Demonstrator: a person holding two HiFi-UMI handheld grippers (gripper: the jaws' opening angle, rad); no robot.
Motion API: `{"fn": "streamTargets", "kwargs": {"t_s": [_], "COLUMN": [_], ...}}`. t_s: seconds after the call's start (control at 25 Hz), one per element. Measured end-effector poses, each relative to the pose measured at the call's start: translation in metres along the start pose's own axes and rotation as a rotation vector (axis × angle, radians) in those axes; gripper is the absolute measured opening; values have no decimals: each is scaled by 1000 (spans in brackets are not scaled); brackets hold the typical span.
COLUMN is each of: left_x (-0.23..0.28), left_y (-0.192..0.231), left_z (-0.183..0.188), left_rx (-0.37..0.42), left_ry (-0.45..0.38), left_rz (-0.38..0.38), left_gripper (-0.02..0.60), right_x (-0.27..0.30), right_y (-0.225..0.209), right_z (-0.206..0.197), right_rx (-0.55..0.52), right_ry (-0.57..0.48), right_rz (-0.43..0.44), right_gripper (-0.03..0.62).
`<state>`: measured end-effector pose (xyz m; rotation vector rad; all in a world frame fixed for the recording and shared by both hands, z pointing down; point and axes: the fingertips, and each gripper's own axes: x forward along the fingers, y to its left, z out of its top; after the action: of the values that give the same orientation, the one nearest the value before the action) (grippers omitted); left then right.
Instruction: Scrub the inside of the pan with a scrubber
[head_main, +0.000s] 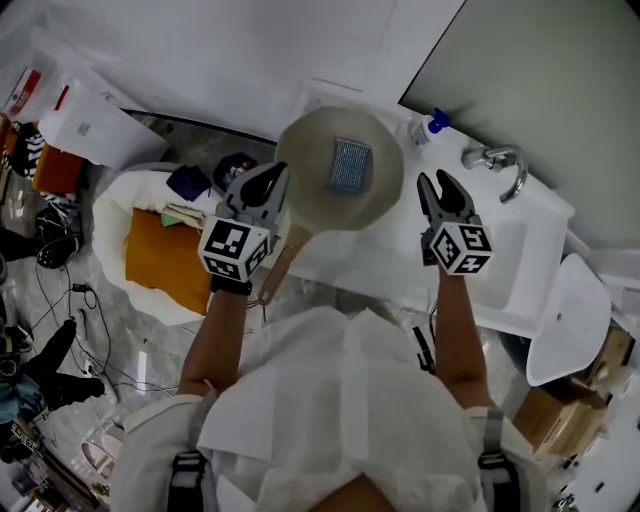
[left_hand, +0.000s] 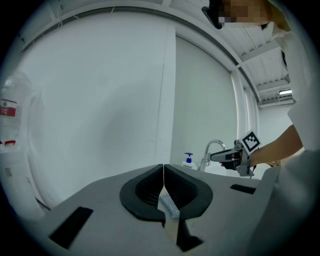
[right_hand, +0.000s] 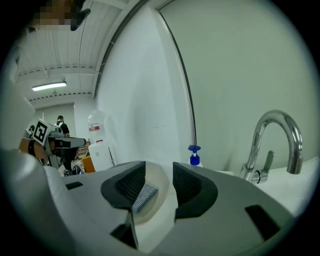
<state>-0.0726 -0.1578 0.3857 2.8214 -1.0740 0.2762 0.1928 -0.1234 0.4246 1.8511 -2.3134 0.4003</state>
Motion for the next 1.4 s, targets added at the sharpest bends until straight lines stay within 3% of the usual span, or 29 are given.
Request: {"fn": "streamTargets", "kwargs": {"t_s": [0.28,0.64,1.28,1.4], "left_x": [34,76,105,108], "left_y": [1,3,7,7], "left_z": [-18,-34,-52,-53], "left_rx": [7,-11,-30,-28], "left_ry": [29,66,111,112], "left_rz": [-47,-8,-4,-10], "left_gripper": [17,17,17,17], "right_x": [46,109,162,167], "right_y": [-51,-105,-126,-126], "right_z": [-28,-62,-99,-99], "right_rx": [11,10,-48,-93], "right_ry": [80,163,178,168], "right_rz": [-71,-63,-65,-60], "right_gripper": [209,233,235,202]}}
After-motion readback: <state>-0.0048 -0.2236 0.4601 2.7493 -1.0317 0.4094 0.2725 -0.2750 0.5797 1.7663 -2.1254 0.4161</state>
